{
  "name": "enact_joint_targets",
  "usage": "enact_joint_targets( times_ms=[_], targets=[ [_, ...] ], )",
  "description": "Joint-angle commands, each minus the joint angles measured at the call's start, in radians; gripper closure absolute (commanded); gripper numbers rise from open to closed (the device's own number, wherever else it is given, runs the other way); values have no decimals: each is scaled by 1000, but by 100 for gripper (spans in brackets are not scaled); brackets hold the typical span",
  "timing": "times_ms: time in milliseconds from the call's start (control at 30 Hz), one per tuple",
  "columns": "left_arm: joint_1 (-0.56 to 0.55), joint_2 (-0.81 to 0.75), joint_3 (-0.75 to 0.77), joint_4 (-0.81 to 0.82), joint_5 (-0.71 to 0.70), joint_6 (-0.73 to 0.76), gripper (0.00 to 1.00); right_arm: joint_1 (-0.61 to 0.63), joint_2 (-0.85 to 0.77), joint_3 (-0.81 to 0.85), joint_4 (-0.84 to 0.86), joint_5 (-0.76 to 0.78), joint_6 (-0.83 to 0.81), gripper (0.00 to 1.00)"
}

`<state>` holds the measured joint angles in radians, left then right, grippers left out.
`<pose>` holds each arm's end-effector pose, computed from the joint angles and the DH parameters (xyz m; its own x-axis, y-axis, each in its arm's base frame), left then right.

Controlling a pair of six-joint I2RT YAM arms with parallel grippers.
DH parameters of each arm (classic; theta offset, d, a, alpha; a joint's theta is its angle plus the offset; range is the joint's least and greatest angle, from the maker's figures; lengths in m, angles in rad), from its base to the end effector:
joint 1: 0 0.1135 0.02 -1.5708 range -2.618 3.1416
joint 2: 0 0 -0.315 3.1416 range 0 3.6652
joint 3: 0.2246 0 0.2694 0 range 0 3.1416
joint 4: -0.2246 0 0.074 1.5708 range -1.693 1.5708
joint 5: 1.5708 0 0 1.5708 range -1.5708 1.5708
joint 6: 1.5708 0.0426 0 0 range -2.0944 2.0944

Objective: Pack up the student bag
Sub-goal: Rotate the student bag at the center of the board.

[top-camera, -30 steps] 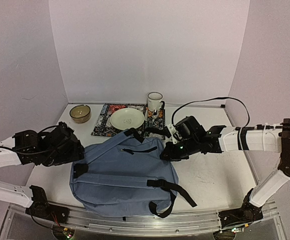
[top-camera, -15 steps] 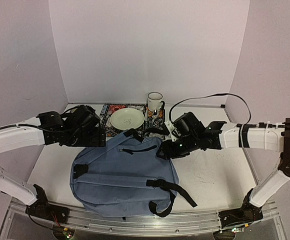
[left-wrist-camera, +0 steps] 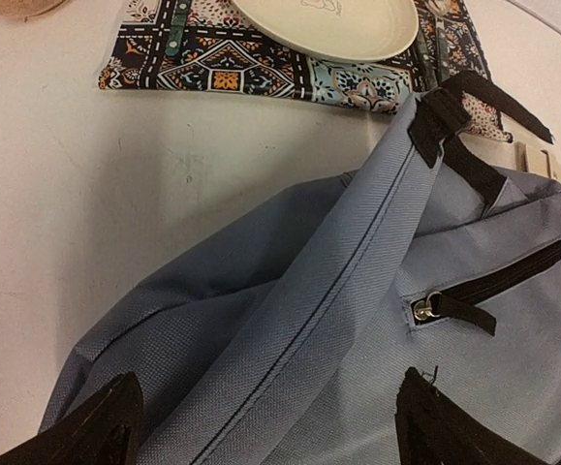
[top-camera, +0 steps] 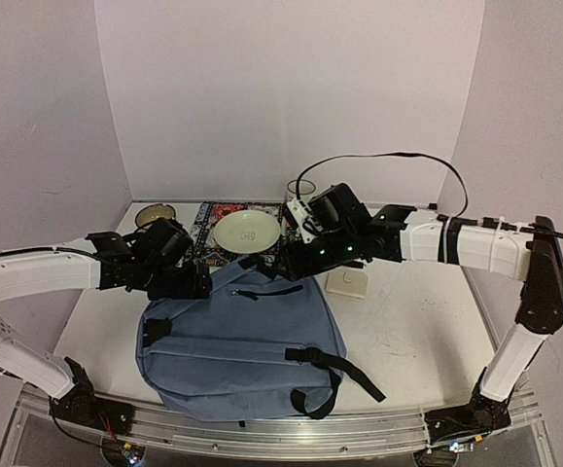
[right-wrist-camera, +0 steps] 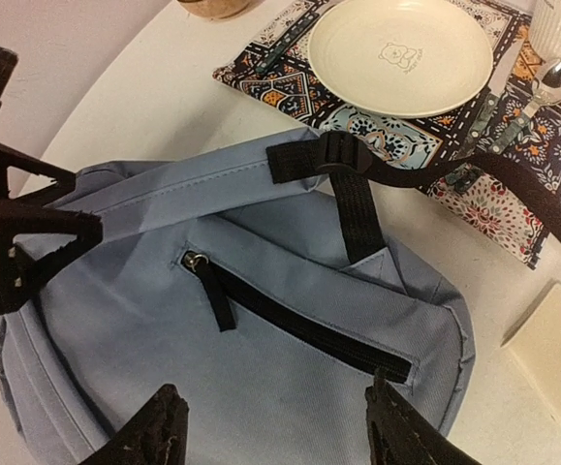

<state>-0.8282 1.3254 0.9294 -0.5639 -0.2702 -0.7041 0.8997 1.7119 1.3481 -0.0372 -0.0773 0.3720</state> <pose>0.1943 -0.1949 0.2789 -0.8148 -0.0349 -0.5787 0.1037 0.9733 -0.2047 0.2700 0.3453 0.3425 -0.5260 -0.0797 -0.8467 -0.6803 0.6368 0.3627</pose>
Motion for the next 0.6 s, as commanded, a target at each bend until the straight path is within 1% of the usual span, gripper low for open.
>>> enact_joint_targets(
  times_ms=[0, 133, 300, 433, 567],
  targets=[
    [4, -133, -52, -26, -6, -87, 8, -13, 62, 55, -83, 86, -32, 34],
    [3, -261, -95, -142, -24, -177, 8, -83, 72, 8, -101, 74, -4, 34],
    [3, -333, -132, -288, -50, -243, 8, -104, 100, -27, -102, 3, -3, 33],
    [3, -351, -189, -304, -16, -278, 8, -104, 129, -48, -102, -25, 8, 34],
    [2, -330, -249, -299, 18, -309, 8, -104, 141, -85, -97, -76, 20, 37]
  ],
)
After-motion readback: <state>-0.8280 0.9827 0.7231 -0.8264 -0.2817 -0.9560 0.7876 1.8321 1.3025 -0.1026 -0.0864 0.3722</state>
